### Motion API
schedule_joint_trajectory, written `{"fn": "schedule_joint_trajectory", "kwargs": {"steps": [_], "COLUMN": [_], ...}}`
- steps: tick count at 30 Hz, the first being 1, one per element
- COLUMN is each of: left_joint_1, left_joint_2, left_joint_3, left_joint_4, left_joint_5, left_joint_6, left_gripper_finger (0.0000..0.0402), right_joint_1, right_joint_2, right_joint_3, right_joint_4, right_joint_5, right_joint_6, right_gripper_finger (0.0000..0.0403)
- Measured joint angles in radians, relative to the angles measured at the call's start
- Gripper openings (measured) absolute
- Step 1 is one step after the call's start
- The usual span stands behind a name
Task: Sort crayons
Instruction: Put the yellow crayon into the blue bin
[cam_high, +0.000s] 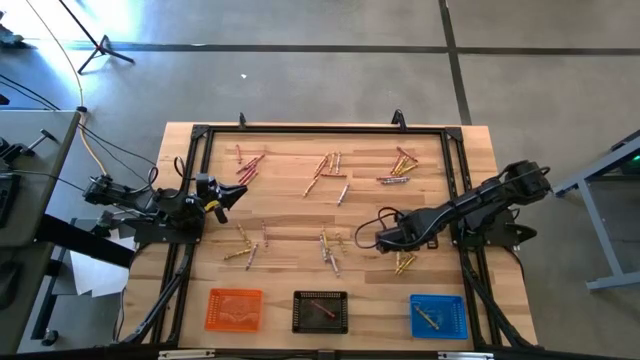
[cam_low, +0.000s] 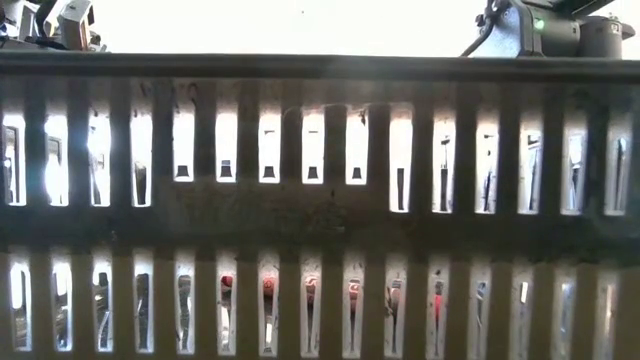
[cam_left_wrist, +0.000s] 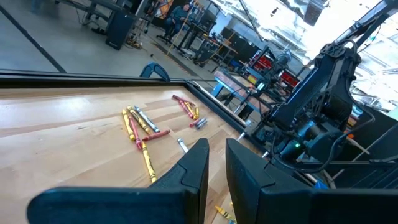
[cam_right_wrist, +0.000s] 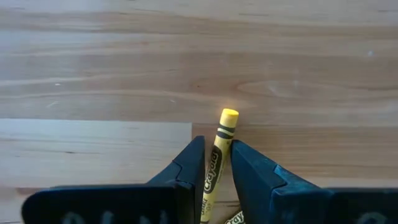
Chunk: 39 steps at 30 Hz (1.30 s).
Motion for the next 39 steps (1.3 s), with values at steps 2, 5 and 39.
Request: {"fn": "schedule_joint_trajectory", "kwargs": {"steps": [2, 5, 39], "left_joint_1": [0.0, 0.0, 0.0], "left_joint_2": [0.0, 0.0, 0.0], "left_joint_3": [0.0, 0.0, 0.0], "left_joint_4": [0.0, 0.0, 0.0], "left_joint_5": [0.0, 0.0, 0.0], "left_joint_6": [0.0, 0.0, 0.0], "left_gripper_finger": [0.0045, 0.0045, 0.0045], "right_joint_1": [0.0, 0.0, 0.595], "right_joint_2": [0.003, 0.004, -0.032], "right_joint_3": [0.0, 0.0, 0.468], "right_joint_4": [-0.001, -0.007, -0.265], "right_joint_5": [0.0, 0.0, -0.096], "right_joint_6": [0.01, 0.022, 0.153], "right_gripper_finger": [0.0063, 0.004, 0.0011]}}
